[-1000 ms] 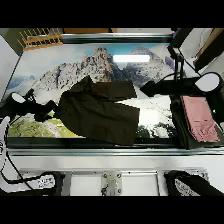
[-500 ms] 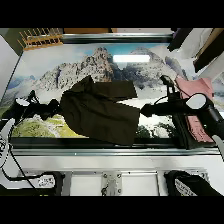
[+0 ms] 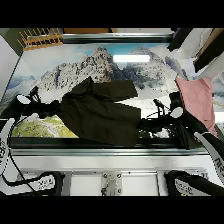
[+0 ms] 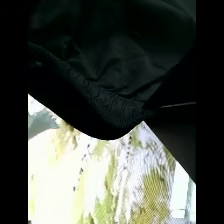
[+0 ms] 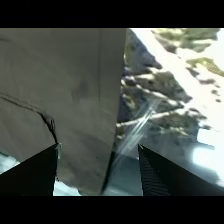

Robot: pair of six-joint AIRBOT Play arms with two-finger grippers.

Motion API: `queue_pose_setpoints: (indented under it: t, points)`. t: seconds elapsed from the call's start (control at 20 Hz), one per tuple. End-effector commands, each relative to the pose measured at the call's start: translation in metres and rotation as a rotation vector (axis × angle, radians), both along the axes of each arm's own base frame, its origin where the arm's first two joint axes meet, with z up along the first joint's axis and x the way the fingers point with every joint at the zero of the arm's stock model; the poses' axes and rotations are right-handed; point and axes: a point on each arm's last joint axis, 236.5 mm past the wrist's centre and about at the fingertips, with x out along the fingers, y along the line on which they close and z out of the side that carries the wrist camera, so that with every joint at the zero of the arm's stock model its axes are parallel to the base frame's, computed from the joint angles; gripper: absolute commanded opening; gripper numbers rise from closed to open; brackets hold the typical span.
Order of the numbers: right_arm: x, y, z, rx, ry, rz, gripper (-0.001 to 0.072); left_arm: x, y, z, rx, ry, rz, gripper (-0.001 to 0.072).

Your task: Fold the clothes and pants, and hang the long-sleeved shirts on hangers.

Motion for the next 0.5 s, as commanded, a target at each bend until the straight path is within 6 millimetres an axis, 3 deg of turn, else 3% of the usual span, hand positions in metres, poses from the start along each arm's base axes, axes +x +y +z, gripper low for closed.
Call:
queue_pose_setpoints:
  t: [0.0, 0.25, 0.3, 0.35, 0.45]
  points:
    - [0.006, 0.021, -0.017, 0.108, 0.040, -0.044, 0.0531, -0.017, -0.008, 0.004, 0.067, 0.018, -0.091, 0.0013]
    - [0.018, 0.023, -0.020, 0.120, -0.010, -0.031, 0.0470, -0.060, -0.040, -0.004, 0.072, 0.018, -0.150, 0.0013]
    - [0.024, 0.022, -0.016, 0.115, -0.044, -0.006, 0.0231, -0.069, -0.049, -0.002, 0.067, 0.010, -0.168, 0.0013]
    - [0.034, 0.020, -0.010, 0.100, -0.086, 0.019, 0.0072, -0.078, -0.058, 0.002, 0.068, 0.002, -0.194, 0.0013]
    - [0.064, 0.006, 0.007, 0.017, -0.180, 0.073, 0.0069, -0.096, -0.076, 0.008, 0.065, -0.014, -0.235, 0.0013]
